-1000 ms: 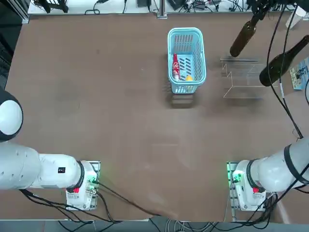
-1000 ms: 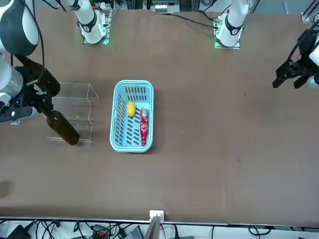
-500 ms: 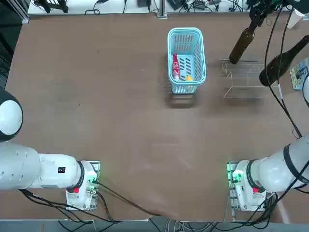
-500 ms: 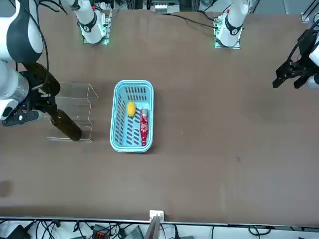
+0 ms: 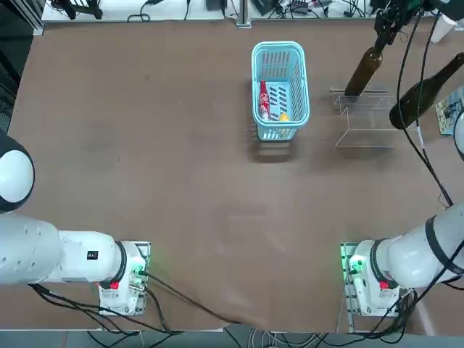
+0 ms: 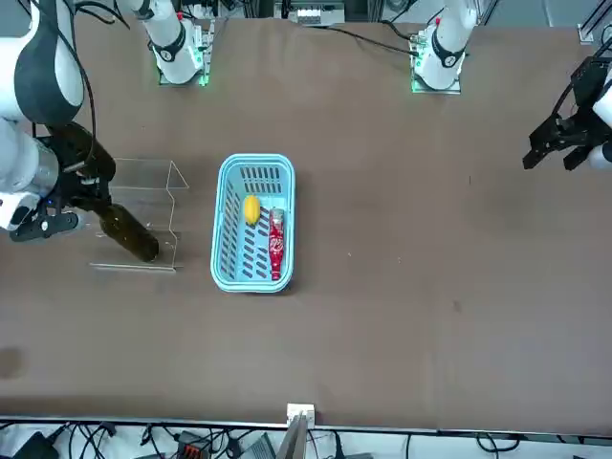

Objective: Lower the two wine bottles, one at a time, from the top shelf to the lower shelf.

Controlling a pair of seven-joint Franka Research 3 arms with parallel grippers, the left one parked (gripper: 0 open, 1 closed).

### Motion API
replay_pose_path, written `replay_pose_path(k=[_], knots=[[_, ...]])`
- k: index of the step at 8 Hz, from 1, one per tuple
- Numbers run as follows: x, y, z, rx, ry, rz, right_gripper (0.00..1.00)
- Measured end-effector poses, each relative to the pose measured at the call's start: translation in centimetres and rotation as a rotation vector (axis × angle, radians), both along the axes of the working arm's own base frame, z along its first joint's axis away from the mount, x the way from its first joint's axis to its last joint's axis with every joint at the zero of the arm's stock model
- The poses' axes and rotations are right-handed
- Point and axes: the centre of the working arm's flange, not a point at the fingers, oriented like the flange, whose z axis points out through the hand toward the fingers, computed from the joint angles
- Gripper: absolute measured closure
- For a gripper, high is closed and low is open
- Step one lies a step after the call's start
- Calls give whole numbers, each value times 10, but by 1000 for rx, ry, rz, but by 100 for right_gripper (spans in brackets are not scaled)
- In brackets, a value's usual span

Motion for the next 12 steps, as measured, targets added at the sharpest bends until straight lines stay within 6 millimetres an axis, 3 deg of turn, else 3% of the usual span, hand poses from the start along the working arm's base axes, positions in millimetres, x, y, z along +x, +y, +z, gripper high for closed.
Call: replay_pose_path(k=[4,6,7,10,12], knots=[[0,-2,-1,3,2,-1,61],[0,-2,-1,5,4,16,56],[0,-2,-1,6,4,19,51],[1,-2,6,9,-9,40,1],[0,-2,18,13,-29,52,0]])
